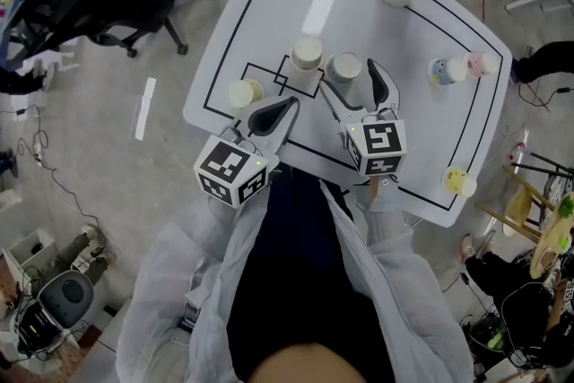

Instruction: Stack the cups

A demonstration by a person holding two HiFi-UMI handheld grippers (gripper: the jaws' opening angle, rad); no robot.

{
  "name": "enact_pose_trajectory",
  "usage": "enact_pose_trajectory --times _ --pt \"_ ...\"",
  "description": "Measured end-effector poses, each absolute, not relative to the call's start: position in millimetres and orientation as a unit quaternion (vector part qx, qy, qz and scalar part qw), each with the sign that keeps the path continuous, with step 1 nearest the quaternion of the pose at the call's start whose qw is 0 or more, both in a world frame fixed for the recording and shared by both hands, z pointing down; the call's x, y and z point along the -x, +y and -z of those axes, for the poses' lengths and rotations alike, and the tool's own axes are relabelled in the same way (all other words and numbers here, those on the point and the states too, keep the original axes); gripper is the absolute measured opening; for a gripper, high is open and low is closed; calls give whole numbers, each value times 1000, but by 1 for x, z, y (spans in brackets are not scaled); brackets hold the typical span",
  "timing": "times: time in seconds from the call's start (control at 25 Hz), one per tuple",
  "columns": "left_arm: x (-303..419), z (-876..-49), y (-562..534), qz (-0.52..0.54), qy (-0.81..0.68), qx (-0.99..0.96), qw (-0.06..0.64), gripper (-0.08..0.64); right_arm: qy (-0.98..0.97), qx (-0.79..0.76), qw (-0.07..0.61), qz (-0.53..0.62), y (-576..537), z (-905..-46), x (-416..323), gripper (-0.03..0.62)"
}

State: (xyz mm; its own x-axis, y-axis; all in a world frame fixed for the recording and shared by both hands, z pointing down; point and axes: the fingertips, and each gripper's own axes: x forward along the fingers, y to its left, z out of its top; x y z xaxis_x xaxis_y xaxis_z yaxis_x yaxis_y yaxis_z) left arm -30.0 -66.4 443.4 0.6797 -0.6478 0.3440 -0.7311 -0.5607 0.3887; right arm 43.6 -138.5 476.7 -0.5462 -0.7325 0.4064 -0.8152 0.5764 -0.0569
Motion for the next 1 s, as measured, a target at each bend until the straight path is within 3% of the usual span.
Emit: enact_pose_trajectory --times 0.52,1.0 --pt "63 -448 -24 -53 -503 -828 241 -3 -910 -372 156 -98 -78 -460 -35 413" --pt "148 -449 7 -39 -607 -752 254 -3 -948 -264 142 -101 -56 -453 61 413"
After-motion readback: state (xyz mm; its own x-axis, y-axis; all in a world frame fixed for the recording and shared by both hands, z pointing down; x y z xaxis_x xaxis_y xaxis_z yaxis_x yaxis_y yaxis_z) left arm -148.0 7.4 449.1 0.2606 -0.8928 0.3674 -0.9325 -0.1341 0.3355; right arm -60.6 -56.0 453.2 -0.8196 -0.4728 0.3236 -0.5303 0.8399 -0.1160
